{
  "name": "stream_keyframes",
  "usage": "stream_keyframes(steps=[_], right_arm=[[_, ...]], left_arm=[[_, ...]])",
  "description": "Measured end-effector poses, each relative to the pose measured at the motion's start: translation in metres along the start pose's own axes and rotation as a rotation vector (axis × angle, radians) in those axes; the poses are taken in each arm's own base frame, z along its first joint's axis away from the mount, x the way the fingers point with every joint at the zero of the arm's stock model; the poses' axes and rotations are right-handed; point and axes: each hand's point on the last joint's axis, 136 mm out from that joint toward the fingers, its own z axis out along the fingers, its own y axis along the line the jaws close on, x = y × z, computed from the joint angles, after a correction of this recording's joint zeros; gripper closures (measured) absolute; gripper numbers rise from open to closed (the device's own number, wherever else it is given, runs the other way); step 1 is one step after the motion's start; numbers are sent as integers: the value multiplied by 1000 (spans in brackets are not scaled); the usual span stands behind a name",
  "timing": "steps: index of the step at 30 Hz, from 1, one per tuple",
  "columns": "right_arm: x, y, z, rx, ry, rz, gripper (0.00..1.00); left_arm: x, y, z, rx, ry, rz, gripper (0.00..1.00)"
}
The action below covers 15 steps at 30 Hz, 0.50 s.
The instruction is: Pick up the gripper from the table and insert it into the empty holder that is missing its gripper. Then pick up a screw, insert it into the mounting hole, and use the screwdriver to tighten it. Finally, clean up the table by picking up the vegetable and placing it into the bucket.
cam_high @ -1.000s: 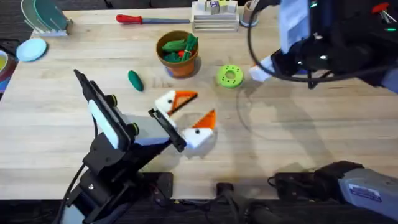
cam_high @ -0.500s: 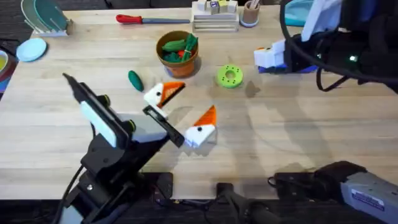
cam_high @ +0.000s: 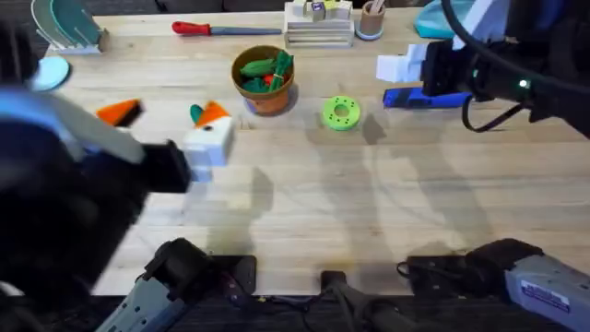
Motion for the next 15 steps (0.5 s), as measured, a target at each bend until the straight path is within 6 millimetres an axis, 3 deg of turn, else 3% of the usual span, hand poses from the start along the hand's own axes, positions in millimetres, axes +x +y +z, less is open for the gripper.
stream_keyframes(steps=[6,9,15], right_arm=[[0,0,0,0,0,15,10],[0,0,0,0,0,15,10],[0,0,0,0,0,15,10]], left_arm=[[-5,31,1,-201,209,63,9],[-3,28,17,-218,273,66,8],[20,16,39,-193,424,106,11]])
